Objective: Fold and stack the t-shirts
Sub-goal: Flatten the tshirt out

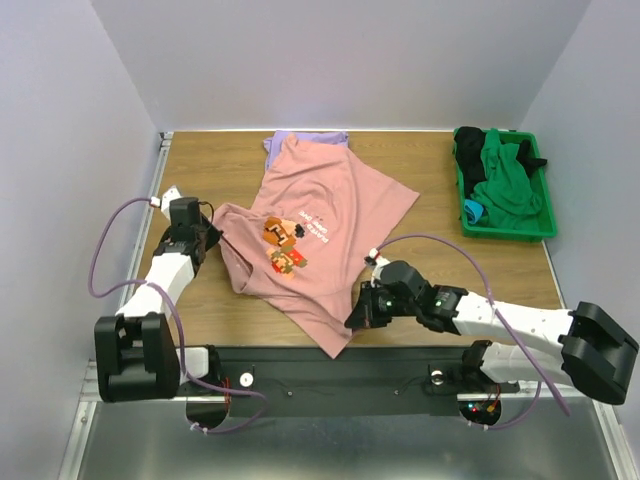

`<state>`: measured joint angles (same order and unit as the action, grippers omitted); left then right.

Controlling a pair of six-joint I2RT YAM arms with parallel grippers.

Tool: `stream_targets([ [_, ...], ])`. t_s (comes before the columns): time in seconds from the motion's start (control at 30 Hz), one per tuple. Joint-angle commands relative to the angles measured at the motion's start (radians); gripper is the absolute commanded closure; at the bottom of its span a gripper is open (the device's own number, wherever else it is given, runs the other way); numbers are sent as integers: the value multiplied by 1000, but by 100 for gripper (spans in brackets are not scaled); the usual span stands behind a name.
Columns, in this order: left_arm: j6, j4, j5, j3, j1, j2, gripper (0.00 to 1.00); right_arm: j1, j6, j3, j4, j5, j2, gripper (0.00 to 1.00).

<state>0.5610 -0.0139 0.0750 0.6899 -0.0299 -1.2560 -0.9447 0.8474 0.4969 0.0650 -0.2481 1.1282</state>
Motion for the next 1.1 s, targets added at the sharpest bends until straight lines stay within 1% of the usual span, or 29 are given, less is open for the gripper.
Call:
stream_targets([
  [0.0, 77, 16, 85, 0, -4, 117, 100, -31, 58, 28, -100, -68, 28, 100],
  [0.1, 79, -67, 117, 49, -4, 184, 100, -31, 53, 68, -68, -62, -19, 100],
  [0.13, 86, -127, 140, 60, -4, 199, 100, -32, 58, 83, -53, -66, -33, 100],
  [0.17, 92, -161, 167, 74, -4, 211, 100, -31, 61, 89, -33, -75, -47, 100],
  [0.2, 127, -234, 239, 94, -4, 233, 100, -35, 67, 92, -18, -92, -68, 100],
  [0.27, 178, -283, 302, 89, -2, 257, 100, -49, 93, 86, -8, -85, -85, 100],
  [0.3, 204, -311, 331, 82, -4, 262, 100, -64, 102, 80, -8, -85, -84, 100],
  [0.37, 226, -337, 347, 73, -7, 268, 100, -88, 116, 63, -7, -77, -62, 100],
  [0.43, 267, -372, 370, 56, -7, 267, 100, -130, 119, 57, -8, -68, 3, 99],
  [0.47, 270, -370, 382, 48, -11, 265, 98, -147, 120, 61, -8, -51, 34, 98],
  [0.5, 278, -376, 402, 33, -16, 262, 78, -178, 116, 69, -8, -48, 62, 95],
  [0.53, 289, -385, 410, 31, -21, 257, 65, -192, 108, 78, -10, -49, 88, 93],
  [0.57, 309, -396, 416, 30, -33, 245, 57, -201, 87, 95, -7, -56, 135, 90],
  [0.6, 316, -409, 420, 34, -41, 242, 36, -209, 73, 126, -7, -60, 154, 73],
  [0.63, 320, -411, 417, 39, -44, 241, 24, -209, 59, 143, -5, -62, 171, 59],
  [0.67, 312, -409, 411, 43, -47, 239, 18, -209, 36, 160, 2, -43, 188, 46],
  [0.7, 309, -411, 401, 51, -47, 240, 15, -209, 22, 175, 16, -19, 192, 20],
  [0.73, 306, -420, 398, 71, -47, 247, 4, -209, 10, 221, 36, 13, 194, 0],
  [0.77, 303, -425, 394, 83, -47, 251, 4, -207, -16, 244, 60, 51, 193, 0],
  [0.8, 304, -440, 387, 106, -48, 262, 2, -204, -28, 302, 123, 152, 185, 0],
  [0.87, 287, -422, 353, 117, -47, 277, 2, -187, -60, 342, 179, 245, 174, 0],
  [0.9, 240, -359, 279, 106, -47, 294, 2, -145, -71, 356, 199, 335, 168, 0],
  [0.97, 205, -284, 192, 73, -47, 305, 1, -70, -120, 394, 200, 339, 177, 0],
  [1.0, 195, -247, 111, 33, -47, 302, 2, 23, -142, 413, 200, 327, 212, 0],
  [1.03, 188, -182, 76, 13, -45, 294, 1, 68, -162, 434, 200, 325, 235, 0],
  [1.07, 177, -151, 39, -6, -44, 267, 1, 110, -197, 478, 203, 337, 261, 0],
])
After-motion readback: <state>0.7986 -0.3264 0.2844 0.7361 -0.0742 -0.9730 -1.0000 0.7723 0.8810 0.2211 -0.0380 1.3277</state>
